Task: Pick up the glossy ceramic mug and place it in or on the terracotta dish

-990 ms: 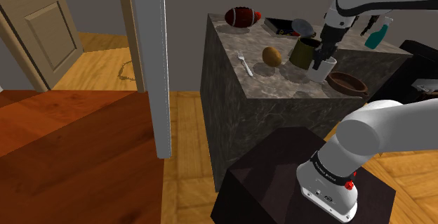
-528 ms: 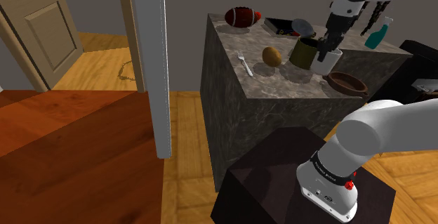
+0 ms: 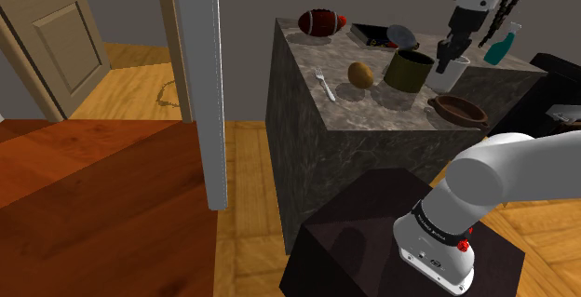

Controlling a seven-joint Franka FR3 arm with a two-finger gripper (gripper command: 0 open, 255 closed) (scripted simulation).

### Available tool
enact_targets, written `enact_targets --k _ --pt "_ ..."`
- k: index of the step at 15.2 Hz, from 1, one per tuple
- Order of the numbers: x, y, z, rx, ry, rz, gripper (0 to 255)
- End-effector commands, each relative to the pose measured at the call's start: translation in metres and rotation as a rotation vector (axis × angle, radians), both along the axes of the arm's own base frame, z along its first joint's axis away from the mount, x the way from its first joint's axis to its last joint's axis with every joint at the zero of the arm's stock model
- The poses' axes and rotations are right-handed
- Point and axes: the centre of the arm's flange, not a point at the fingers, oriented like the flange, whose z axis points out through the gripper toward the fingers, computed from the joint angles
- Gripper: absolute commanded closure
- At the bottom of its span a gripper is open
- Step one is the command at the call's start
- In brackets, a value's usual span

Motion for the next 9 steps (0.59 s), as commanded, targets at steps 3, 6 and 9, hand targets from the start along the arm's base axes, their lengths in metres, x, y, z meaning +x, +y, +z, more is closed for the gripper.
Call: enact_targets --k 3,6,9 --pt "-0.028 -0.047 0.007 0.000 0.000 0.001 255" --pt "-0.049 -0.081 0.012 0.000 0.000 0.001 255" --pt "-0.069 -0.114 0.016 0.000 0.000 0.001 255"
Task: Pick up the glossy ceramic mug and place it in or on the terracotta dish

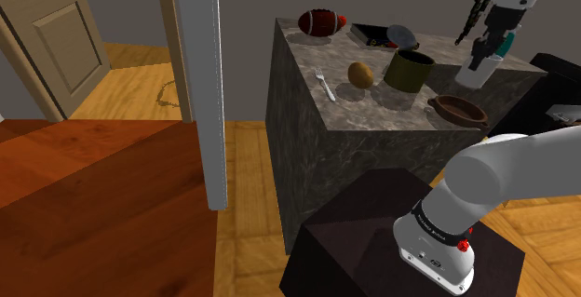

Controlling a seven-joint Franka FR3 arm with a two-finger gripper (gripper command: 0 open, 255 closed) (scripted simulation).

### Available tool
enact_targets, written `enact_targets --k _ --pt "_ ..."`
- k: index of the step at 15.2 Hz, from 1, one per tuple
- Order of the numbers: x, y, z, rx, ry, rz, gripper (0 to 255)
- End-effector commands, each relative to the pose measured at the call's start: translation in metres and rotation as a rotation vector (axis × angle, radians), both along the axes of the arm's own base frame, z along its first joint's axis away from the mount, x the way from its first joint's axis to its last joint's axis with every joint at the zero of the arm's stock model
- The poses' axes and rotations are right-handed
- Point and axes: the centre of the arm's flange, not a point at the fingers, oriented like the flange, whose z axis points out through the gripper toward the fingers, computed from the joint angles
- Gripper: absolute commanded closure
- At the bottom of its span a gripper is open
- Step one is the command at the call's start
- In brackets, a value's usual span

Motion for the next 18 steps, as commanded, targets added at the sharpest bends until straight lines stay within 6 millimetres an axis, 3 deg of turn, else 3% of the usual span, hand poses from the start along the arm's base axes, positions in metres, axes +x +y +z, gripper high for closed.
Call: enact_targets --k 1,4,18 --pt "-0.017 -0.023 0.002 0.000 0.000 0.001 255" --pt "-0.037 -0.057 0.007 0.000 0.000 0.001 255" --pt "-0.037 -0.057 -0.067 0.000 0.000 0.001 255"
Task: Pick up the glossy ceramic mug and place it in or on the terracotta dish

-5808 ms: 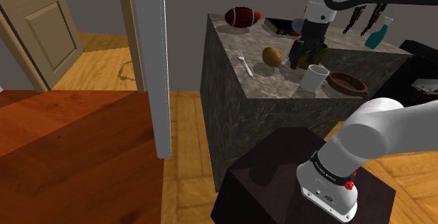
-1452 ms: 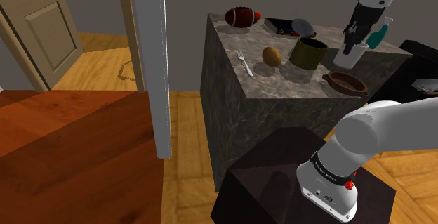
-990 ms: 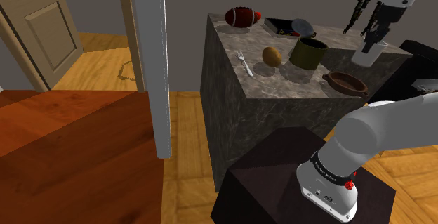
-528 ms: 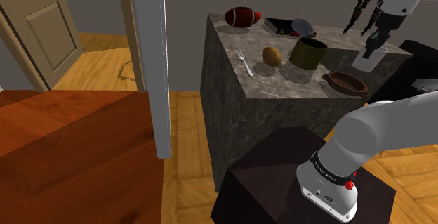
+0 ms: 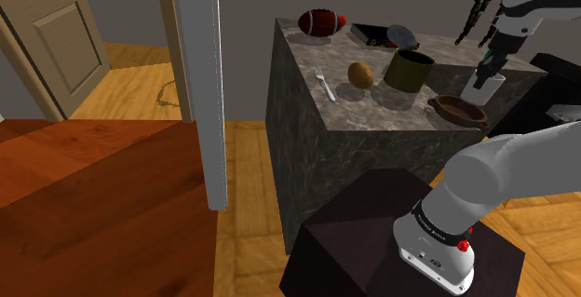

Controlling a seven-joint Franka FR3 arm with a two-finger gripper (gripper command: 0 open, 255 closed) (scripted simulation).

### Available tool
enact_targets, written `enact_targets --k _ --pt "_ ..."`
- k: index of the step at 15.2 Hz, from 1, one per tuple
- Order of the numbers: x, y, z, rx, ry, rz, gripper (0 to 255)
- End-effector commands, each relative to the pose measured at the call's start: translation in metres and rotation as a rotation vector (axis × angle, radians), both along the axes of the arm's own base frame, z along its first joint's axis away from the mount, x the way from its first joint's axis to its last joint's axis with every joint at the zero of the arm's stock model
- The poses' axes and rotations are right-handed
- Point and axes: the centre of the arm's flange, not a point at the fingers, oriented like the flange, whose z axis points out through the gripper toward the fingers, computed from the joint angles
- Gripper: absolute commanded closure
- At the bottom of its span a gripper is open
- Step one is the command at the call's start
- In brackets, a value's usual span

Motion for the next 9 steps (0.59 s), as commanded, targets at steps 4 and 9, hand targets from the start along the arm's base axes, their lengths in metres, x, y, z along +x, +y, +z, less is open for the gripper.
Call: enact_targets --k 4,9 --pt "0.000 -0.001 -0.027 -0.001 -0.001 0.000 255" --pt "0.000 -0.001 -0.028 -0.001 -0.001 0.000 255"
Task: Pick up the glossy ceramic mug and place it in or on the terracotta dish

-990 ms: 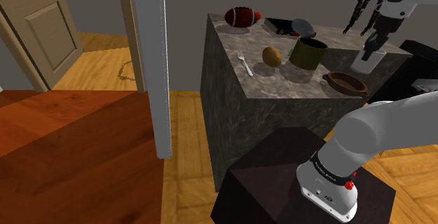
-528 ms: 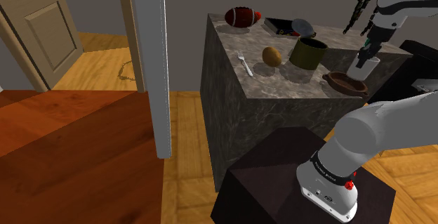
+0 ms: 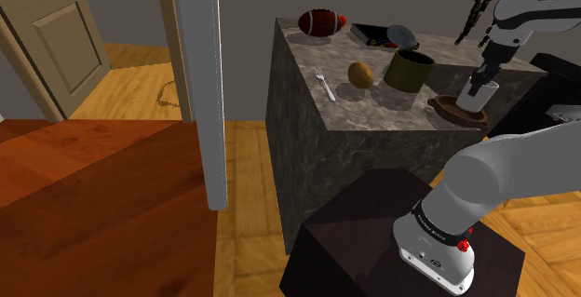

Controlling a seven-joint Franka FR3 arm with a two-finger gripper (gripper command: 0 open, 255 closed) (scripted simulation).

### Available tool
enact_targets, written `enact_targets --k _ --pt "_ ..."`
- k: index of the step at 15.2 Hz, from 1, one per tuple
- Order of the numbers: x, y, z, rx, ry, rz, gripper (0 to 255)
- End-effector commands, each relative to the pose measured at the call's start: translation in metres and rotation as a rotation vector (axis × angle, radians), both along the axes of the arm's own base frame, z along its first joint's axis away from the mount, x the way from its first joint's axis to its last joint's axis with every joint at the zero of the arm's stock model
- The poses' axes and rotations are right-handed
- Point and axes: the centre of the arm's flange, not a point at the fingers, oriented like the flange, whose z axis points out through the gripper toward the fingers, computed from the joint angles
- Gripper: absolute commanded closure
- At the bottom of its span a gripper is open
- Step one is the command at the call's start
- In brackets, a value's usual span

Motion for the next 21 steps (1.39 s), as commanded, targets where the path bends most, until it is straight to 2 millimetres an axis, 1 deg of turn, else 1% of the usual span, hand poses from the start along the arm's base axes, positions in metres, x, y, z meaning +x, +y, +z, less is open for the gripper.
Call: enact_targets --k 1,3,4,9,12,13,21 --pt "0.000 0.000 0.000 0.000 0.000 0.000 255" --pt "0.000 0.000 0.000 0.000 0.000 0.000 255" --pt "0.000 0.000 0.000 0.000 0.000 0.000 0" --pt "0.000 0.000 0.000 0.000 0.000 0.000 0" --pt "0.003 0.002 0.039 0.000 0.000 0.000 0" --pt "0.004 0.002 0.050 0.000 0.000 0.000 0" --pt "0.004 0.002 0.050 0.000 0.000 0.000 0"
